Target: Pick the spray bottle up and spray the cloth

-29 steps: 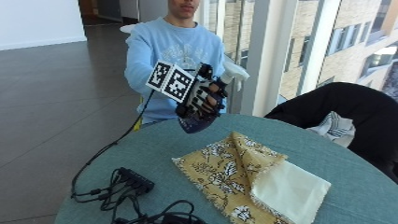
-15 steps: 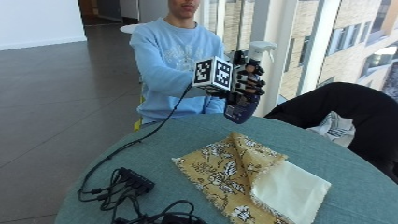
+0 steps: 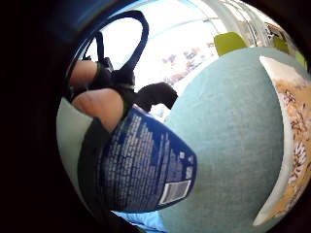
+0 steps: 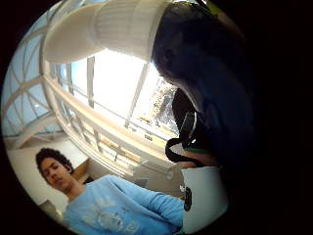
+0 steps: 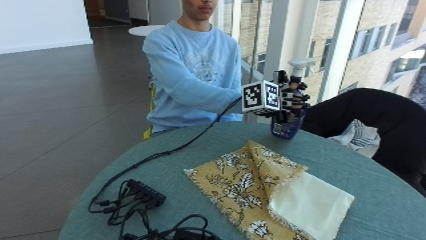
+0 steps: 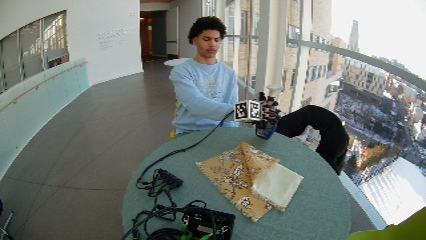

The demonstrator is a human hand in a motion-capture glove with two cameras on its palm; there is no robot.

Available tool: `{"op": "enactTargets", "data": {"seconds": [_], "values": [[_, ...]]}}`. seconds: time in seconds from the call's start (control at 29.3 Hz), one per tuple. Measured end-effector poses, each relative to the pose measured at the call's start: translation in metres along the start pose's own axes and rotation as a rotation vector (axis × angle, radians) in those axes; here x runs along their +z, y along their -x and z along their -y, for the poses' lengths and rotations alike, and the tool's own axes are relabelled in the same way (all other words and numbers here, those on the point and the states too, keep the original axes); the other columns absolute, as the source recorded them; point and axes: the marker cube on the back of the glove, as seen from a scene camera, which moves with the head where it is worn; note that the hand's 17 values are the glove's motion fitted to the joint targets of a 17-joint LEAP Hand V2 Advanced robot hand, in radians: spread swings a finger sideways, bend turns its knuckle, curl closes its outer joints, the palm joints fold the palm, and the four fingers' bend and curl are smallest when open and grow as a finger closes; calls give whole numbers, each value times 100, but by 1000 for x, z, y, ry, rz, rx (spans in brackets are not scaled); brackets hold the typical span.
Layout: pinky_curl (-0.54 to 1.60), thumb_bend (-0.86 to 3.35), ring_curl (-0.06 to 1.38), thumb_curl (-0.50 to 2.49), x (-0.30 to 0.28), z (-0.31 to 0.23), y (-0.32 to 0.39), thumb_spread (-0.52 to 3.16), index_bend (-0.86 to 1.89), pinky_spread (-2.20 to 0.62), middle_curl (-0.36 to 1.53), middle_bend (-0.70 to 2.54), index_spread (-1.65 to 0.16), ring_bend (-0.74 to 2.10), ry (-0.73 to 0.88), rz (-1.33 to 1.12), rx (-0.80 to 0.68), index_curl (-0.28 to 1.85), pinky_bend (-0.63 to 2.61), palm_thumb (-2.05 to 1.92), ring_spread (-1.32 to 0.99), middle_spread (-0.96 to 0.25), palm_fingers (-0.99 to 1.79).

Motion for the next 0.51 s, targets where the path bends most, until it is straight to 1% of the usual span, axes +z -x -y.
{"op": "enactTargets", "data": {"seconds": [0.2,0.51], "values": [[37,-2,38,66,11,4,-8,80,9,23,46,25,-30,53,-10,-2,-6,20,27,90,0,-12,93],[36,-3,38,65,11,2,-12,84,10,22,46,25,-31,51,-7,-28,-24,21,26,89,-1,-11,92]]}}
